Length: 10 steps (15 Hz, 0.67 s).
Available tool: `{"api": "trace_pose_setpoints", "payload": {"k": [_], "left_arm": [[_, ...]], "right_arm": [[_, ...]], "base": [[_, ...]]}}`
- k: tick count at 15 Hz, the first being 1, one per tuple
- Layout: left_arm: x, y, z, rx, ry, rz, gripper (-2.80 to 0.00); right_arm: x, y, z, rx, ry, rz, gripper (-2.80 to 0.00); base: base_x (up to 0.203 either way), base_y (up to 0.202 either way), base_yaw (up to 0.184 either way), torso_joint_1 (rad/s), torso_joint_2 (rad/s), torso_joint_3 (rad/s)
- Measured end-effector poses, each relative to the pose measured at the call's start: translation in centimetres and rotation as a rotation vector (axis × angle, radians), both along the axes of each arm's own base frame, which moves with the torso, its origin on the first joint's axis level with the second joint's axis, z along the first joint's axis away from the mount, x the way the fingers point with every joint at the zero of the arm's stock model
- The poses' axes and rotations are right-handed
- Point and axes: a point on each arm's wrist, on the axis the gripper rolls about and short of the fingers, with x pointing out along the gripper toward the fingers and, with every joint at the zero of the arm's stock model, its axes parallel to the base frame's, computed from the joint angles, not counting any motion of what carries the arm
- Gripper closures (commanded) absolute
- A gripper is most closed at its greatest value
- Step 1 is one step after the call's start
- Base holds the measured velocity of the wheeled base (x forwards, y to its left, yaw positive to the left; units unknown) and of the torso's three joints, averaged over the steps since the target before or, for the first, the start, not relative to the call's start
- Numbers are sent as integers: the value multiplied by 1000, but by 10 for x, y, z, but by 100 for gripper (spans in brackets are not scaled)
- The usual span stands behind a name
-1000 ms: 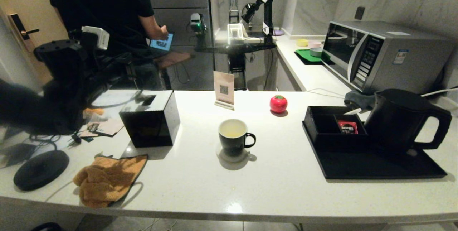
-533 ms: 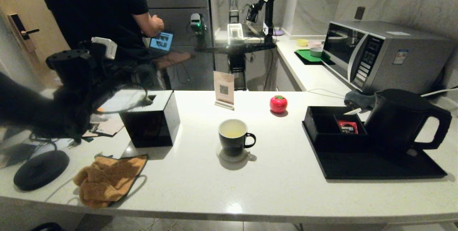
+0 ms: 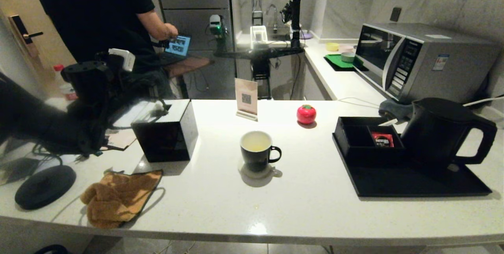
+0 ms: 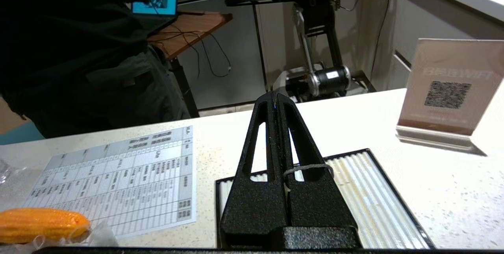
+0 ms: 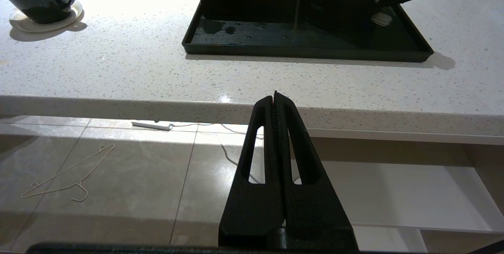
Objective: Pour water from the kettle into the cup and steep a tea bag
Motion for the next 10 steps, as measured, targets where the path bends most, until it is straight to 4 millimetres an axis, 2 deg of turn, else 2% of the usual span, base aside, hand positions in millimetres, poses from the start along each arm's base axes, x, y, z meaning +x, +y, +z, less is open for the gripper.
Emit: {"api": "trace_pose_setpoints", "payload": {"k": [4,10], "left_arm": [[2,9,2,4,-11,27,0],[5,22,17,22,-65,57,0]], "right_arm": [[0,0,0,1,0,0,0],[0,0,0,0,0,0,0]], "base": [[0,0,0,0,0,0],[0,0,0,0,0,0]]}}
